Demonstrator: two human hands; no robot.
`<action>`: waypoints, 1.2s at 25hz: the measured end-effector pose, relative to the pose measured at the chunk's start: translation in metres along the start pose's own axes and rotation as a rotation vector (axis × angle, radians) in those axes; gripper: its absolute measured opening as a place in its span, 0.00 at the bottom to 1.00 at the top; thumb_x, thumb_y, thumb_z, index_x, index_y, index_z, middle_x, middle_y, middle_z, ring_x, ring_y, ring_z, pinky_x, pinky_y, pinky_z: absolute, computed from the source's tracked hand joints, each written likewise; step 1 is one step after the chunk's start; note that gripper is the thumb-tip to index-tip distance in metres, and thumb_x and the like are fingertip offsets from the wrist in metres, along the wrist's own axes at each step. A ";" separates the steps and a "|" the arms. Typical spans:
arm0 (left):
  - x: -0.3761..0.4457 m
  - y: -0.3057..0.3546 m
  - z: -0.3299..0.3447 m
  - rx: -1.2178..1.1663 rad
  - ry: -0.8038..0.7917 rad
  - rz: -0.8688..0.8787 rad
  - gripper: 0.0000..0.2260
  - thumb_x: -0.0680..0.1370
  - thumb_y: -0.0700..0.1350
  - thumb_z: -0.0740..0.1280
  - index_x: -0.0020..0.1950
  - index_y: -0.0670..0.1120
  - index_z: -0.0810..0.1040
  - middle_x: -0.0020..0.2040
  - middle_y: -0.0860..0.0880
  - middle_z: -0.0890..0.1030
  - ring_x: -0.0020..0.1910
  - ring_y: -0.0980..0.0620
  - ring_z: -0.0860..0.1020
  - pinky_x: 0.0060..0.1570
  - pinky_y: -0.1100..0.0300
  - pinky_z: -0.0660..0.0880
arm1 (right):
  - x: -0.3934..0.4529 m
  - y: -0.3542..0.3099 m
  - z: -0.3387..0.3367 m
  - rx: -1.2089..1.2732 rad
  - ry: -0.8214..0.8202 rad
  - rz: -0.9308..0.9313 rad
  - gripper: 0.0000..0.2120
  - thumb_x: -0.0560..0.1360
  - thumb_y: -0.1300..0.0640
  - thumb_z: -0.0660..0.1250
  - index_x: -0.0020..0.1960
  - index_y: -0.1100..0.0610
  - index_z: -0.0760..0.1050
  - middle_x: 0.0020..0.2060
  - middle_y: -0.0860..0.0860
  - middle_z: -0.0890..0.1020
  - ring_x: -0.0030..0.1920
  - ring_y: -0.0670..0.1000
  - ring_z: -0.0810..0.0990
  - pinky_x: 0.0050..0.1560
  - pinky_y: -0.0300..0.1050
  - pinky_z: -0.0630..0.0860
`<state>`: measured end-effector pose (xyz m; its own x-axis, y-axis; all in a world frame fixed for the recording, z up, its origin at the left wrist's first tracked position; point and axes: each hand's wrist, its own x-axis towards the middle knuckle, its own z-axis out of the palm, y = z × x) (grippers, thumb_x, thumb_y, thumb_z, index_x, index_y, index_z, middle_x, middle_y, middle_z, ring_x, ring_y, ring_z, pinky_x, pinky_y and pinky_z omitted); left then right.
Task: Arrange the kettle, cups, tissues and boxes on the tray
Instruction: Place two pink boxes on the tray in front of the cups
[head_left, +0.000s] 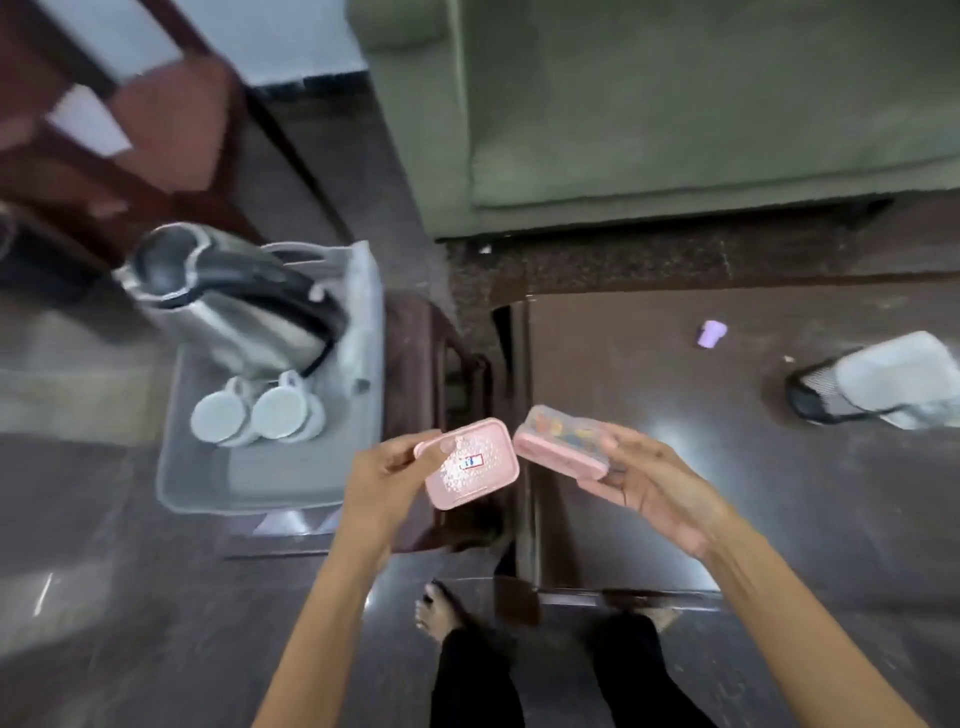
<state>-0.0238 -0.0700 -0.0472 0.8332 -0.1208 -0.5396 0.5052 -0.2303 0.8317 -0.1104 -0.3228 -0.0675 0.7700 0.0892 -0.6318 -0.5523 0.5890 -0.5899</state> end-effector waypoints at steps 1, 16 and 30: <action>-0.004 0.002 -0.027 -0.027 0.020 0.004 0.05 0.74 0.40 0.70 0.48 0.44 0.83 0.40 0.50 0.85 0.38 0.59 0.79 0.37 0.70 0.75 | 0.007 0.003 0.027 -0.087 -0.034 -0.015 0.18 0.68 0.60 0.72 0.58 0.55 0.79 0.55 0.53 0.83 0.55 0.51 0.81 0.52 0.43 0.80; 0.029 -0.001 -0.278 -0.019 0.199 -0.016 0.06 0.75 0.42 0.70 0.48 0.41 0.84 0.36 0.48 0.83 0.32 0.59 0.76 0.32 0.72 0.72 | 0.132 0.081 0.254 -1.154 0.214 -0.140 0.09 0.75 0.47 0.66 0.52 0.50 0.74 0.40 0.51 0.83 0.25 0.51 0.82 0.25 0.39 0.77; 0.075 -0.021 -0.289 0.151 -0.038 -0.092 0.08 0.73 0.45 0.72 0.48 0.43 0.85 0.37 0.46 0.82 0.29 0.60 0.74 0.32 0.65 0.71 | 0.161 0.118 0.319 -1.016 0.136 -0.068 0.10 0.72 0.54 0.72 0.41 0.61 0.81 0.31 0.58 0.83 0.16 0.43 0.72 0.24 0.35 0.71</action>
<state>0.0926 0.2050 -0.0674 0.7744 -0.1283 -0.6196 0.5372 -0.3841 0.7510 0.0506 0.0177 -0.0786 0.8017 -0.0484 -0.5957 -0.5675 -0.3742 -0.7334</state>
